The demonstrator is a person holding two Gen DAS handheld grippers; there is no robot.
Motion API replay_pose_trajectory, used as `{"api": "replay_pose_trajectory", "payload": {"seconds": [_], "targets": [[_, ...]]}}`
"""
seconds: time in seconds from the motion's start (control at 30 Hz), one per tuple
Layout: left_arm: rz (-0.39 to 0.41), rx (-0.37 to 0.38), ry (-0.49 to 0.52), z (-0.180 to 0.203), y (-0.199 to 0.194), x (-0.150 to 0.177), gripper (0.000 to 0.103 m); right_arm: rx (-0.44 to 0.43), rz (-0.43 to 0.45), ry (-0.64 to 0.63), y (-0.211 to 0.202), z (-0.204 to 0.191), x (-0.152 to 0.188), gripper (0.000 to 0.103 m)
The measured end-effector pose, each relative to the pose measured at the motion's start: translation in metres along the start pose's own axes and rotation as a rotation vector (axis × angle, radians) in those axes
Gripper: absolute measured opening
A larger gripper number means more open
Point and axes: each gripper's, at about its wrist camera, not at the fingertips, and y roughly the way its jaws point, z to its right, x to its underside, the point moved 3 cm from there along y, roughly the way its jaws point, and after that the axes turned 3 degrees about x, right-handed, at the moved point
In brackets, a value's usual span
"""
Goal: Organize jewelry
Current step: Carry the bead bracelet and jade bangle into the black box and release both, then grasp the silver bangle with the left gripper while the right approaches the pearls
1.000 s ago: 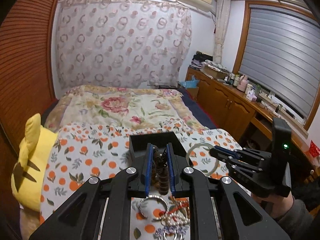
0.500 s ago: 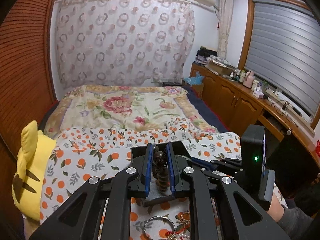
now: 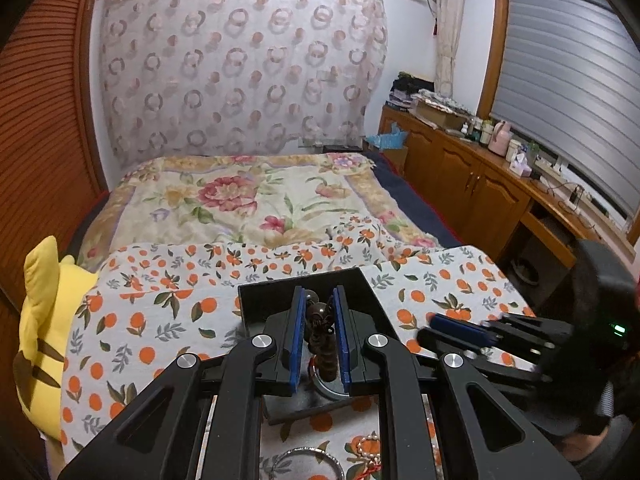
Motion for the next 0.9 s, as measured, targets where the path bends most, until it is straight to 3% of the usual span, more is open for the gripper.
{"api": "replay_pose_trajectory", "payload": {"seconds": [0.2, 0.3, 0.67, 0.9], "targets": [[-0.032, -0.008, 0.012, 0.001, 0.01, 0.01, 0.015, -0.01, 0.017, -0.036, -0.019, -0.009, 0.013, 0.02], [-0.041, -0.011, 0.024, 0.002, 0.006, 0.017, 0.022, -0.014, 0.025, -0.057, -0.028, -0.014, 0.021, 0.02], [-0.033, -0.021, 0.087, -0.001, -0.029, 0.057, 0.061, -0.038, 0.049, -0.033, -0.066, -0.018, 0.052, 0.02], [-0.057, -0.014, 0.112, -0.003, -0.034, 0.085, 0.081, -0.013, 0.035, -0.022, -0.081, -0.016, 0.077, 0.03]]}}
